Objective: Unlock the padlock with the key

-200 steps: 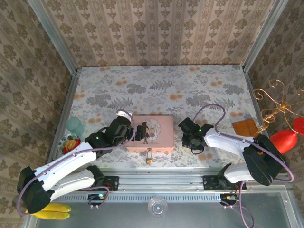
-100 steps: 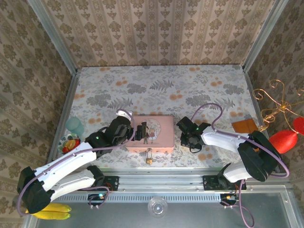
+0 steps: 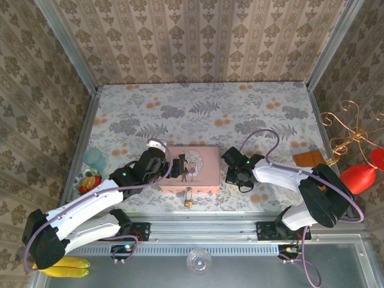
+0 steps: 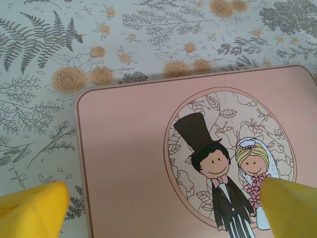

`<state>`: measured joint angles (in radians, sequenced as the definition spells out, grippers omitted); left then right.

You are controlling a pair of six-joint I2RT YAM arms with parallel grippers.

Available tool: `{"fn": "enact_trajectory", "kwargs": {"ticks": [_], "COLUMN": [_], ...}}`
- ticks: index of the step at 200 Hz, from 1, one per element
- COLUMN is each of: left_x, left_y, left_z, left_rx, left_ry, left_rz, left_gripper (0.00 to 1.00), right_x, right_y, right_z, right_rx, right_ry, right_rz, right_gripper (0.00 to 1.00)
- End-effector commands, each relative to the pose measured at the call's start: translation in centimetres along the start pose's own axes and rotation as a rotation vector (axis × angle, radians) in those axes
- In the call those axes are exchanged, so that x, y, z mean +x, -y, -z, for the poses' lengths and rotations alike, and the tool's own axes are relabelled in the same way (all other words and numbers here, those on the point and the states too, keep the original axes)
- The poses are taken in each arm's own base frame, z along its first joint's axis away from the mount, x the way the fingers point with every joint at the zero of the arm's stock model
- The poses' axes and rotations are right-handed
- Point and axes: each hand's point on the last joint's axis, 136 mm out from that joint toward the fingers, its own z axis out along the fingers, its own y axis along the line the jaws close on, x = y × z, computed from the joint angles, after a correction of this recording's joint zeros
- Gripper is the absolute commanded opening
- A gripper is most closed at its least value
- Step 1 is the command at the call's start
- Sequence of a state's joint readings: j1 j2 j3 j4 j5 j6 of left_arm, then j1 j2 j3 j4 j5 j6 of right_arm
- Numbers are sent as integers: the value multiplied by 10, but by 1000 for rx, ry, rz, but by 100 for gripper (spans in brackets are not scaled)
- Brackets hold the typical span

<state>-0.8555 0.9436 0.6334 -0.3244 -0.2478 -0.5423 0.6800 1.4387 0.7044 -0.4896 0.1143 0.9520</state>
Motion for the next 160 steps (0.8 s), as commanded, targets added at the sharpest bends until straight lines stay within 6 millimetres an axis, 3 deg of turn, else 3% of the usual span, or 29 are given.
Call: {"fn": "enact_trajectory", "kwargs": {"ticks": [1,46,88,119,160], "left_x": [-12,-33,-71,-84,-95], "left_y": [4,11,53,78,106], "left_z": [3,4,14,16,15], "left_rx": [16,51,219,303,403], "left_ry": [34,155,388,506,612], "left_rz": [-9,-93,-323,-460,-559], "left_gripper": [100,100,100,100,98], "right_x": [-9,-29,-50,-61,-67], "right_y": [-1,-12,-23,-34,-57], "right_z": [17,66,127,169,208], "right_rx": [-11,-124,-272,-380,-581], "right_ry": [55,160,279,329,347], "right_rz": [7,-8,-58,-101,-173], "right_gripper": [0,0,0,0,0]}}
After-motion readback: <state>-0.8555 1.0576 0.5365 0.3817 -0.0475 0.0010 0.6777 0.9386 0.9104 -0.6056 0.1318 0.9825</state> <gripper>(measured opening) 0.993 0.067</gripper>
